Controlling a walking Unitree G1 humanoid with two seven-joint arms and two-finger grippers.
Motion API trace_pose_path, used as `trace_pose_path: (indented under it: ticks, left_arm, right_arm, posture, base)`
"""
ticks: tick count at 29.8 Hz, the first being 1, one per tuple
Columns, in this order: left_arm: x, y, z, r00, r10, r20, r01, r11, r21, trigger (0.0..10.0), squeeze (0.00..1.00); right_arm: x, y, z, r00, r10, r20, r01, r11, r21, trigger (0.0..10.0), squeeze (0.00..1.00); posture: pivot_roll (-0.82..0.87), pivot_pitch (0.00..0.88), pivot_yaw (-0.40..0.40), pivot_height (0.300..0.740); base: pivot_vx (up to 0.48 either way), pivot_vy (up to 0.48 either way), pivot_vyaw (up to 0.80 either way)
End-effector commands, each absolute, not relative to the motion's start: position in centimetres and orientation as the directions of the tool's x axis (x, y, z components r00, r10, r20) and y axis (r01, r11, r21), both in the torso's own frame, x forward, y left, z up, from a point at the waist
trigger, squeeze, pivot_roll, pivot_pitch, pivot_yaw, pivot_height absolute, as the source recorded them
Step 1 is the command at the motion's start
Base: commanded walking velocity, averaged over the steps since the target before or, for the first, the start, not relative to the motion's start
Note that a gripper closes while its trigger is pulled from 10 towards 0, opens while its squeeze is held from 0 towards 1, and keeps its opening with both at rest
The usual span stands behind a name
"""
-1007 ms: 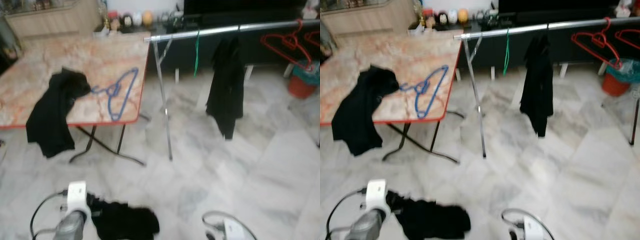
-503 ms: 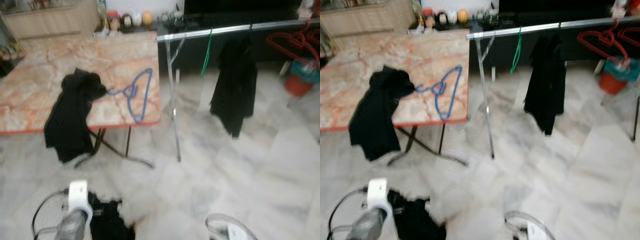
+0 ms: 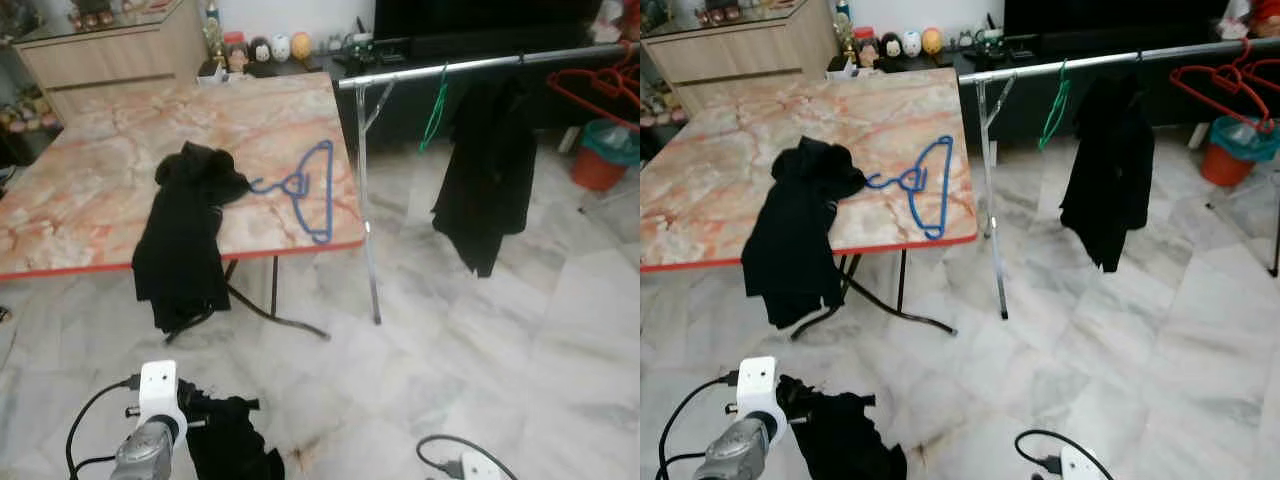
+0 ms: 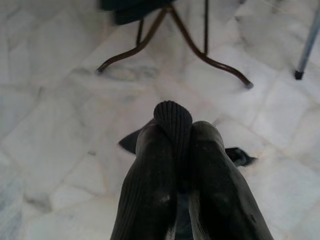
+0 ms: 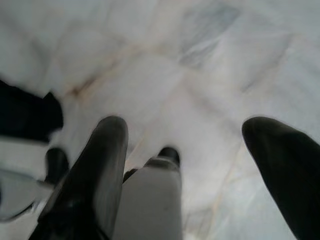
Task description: Hang hanger
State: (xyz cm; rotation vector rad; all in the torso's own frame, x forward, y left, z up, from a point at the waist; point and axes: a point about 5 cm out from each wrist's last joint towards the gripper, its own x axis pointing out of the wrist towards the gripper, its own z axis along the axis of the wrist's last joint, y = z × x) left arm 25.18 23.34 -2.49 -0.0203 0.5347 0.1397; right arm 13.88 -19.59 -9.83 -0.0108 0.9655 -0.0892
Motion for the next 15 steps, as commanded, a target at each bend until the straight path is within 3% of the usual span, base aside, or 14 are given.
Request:
trace_pose_path:
  ticks: [1,15]
  left_arm:
    - [24.83,24.12,-2.5,0.848,0.154,-0.507,-0.164,0.986,0.024,10.0,0.0]
    - [24.8,24.16,-2.5,0.848,0.156,-0.507,-0.165,0.986,0.027,10.0,0.0]
  right_arm:
    - [14.12,-18.84,-9.85,0.569,-0.06,-0.82,0.063,0.998,-0.029,10.0,0.0]
    - [14.15,-18.78,-9.85,0.569,-0.055,-0.821,0.061,0.998,-0.025,10.0,0.0]
  posture:
    - [0.01,0.022,0.052,0.74]
    - [0.01,0.024,0.054,0.74]
  base:
    - [0.0,0.341,0.0]
    - [0.0,0.337,0.0]
